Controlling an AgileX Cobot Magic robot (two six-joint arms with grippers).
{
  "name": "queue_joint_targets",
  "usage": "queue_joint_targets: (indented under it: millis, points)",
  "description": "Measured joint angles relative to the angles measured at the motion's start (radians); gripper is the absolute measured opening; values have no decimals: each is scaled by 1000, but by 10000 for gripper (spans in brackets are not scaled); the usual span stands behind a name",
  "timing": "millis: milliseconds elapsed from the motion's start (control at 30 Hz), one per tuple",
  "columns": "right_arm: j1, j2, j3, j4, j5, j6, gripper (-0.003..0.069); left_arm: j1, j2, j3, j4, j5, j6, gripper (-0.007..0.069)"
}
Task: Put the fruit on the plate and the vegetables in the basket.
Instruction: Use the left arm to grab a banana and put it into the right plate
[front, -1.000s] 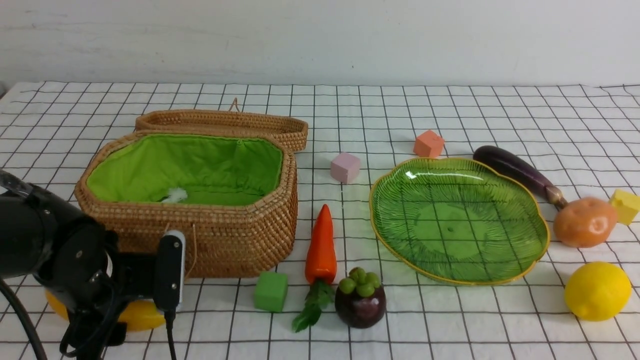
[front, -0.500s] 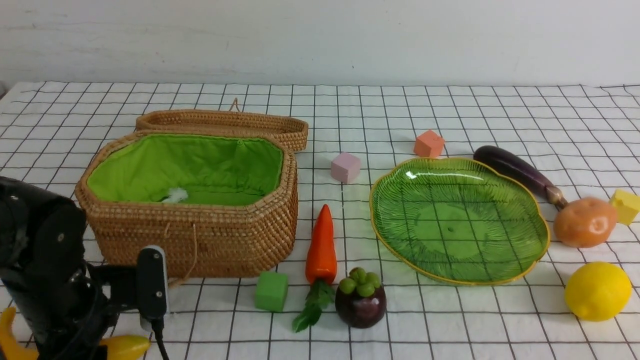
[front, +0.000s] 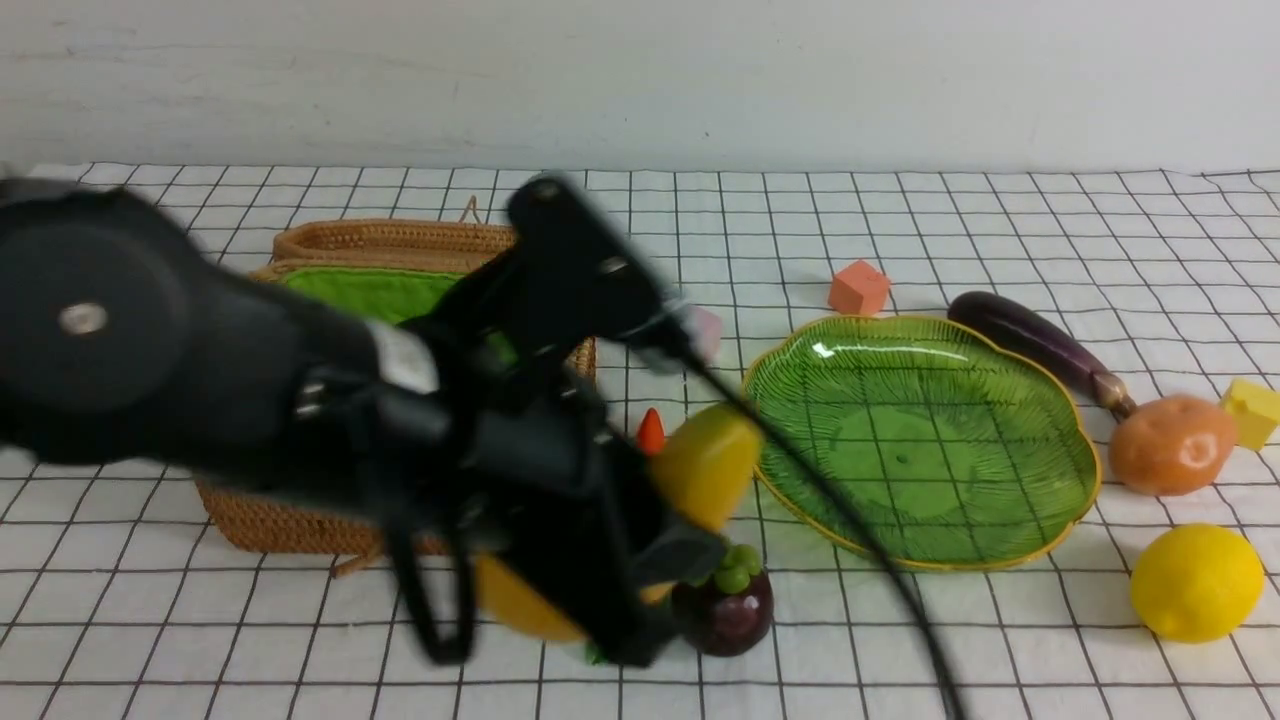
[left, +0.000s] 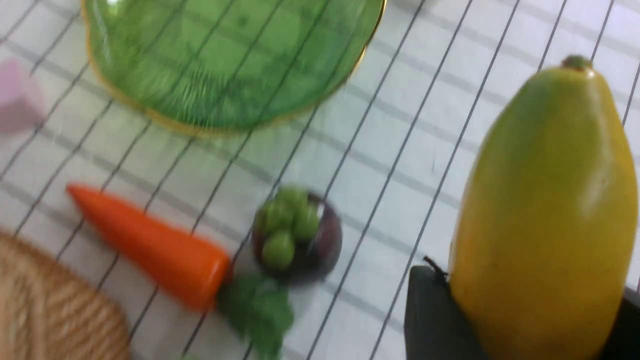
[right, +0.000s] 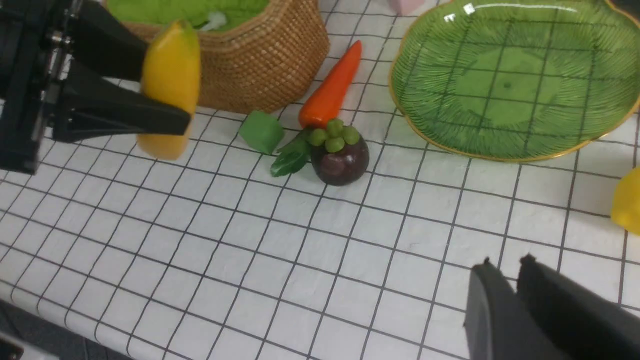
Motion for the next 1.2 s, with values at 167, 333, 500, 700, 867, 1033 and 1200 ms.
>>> queue_joint_targets:
  millis: [167, 333, 500, 700, 867, 1033, 1200]
  points:
    - [0, 0, 0, -1, 17, 13, 104, -77, 323, -335, 88, -25, -37, 307]
    - [0, 0, 0, -1, 84, 18, 108, -80, 689, -765, 306, 90, -38, 307]
    - [0, 0, 0, -1, 116, 19, 109, -108, 960, -1089, 514, 200, -38, 307]
    - [0, 0, 0, -7, 142, 19, 115, -119, 1103, -1193, 518, 155, -40, 307]
    - [0, 0, 0, -12, 142, 14, 120, -106, 1126, -1193, 495, 114, -41, 307]
    - [0, 0, 0, -13, 142, -4, 123, -92, 1126, -1196, 465, 115, -41, 366]
    - [0, 0, 0, -15, 142, -4, 123, -89, 1094, -1196, 431, 194, -45, 605]
